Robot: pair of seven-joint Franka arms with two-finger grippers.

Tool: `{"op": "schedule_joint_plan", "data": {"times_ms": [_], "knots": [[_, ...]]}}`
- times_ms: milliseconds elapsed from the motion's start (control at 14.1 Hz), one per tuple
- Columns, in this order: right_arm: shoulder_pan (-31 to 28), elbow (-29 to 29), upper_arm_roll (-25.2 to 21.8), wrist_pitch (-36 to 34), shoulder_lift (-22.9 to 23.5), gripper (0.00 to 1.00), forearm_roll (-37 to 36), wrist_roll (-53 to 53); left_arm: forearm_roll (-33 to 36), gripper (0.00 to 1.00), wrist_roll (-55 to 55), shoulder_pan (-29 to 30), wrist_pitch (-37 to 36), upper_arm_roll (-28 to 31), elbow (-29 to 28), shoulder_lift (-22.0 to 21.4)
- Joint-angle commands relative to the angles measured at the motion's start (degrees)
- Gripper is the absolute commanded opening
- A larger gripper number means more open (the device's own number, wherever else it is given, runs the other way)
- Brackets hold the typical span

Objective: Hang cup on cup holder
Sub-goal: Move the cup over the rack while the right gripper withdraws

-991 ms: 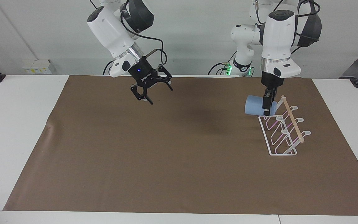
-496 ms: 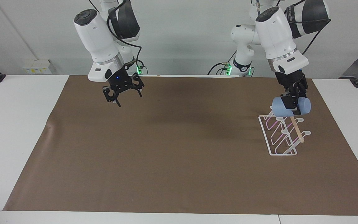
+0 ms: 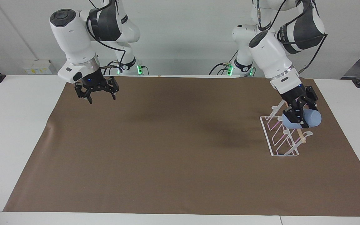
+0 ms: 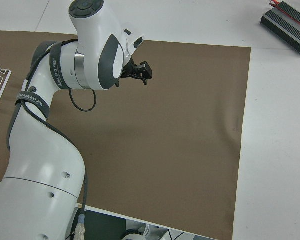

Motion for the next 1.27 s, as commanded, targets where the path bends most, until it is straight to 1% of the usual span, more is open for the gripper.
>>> {"op": "schedule_joint_plan", "data": {"times_ms": [0, 71, 212, 354, 496, 637, 708, 850, 920, 1204], "knots": [[-1.2, 2.4, 0.8, -3.6, -0.4, 1.00, -1.9, 7.1, 4.2, 0.00, -0.3, 1.7, 2.0, -0.3, -0.3, 1.4], [-1.3, 2.8, 0.8, -3.9, -0.5, 1.00, -1.9, 8.9, 4.3, 0.00, -0.6, 2.0, 2.5, -0.3, -1.4, 1.1], [-1.5, 2.9, -0.5, -4.2, -1.3, 1.00, -1.8, 9.3, 5.0, 0.00, -3.3, 2.2, 5.5, -0.1, -6.2, -0.6], [-1.5, 2.9, -1.0, -4.3, -1.9, 1.00, -1.1, 9.6, 7.0, 0.00, -6.1, 2.2, 6.2, -0.2, -8.7, -1.8], [-1.7, 2.8, -1.1, -4.4, -2.4, 1.00, -1.1, 9.6, 7.0, 0.00, -6.7, 2.1, 6.5, -0.2, -10.2, -2.0], [-1.6, 2.3, -2.6, -4.2, -2.6, 1.00, -0.8, 9.0, 7.0, 0.00, -7.4, 2.3, 8.1, -0.1, -11.7, -2.4], [-1.6, 2.3, -2.6, -4.3, -2.6, 1.00, -0.4, 9.1, 7.1, 0.00, -7.7, 2.5, 8.3, -0.1, -12.8, -2.9], [-1.6, 2.4, -2.9, -4.4, -3.2, 1.00, 2.0, 9.4, 7.8, 0.00, -8.3, 3.5, 9.6, -0.1, -14.4, -3.4], [-1.6, 2.4, -3.9, -4.5, -3.5, 1.00, 3.2, 9.5, 8.7, 0.00, -8.9, 3.9, 10.0, -0.1, -14.9, -3.7], [-1.5, 2.3, -4.1, -5.3, -5.2, 1.00, 3.5, 9.5, 9.4, 0.00, -9.7, 4.5, 11.7, -0.1, -15.7, -3.9]]}}
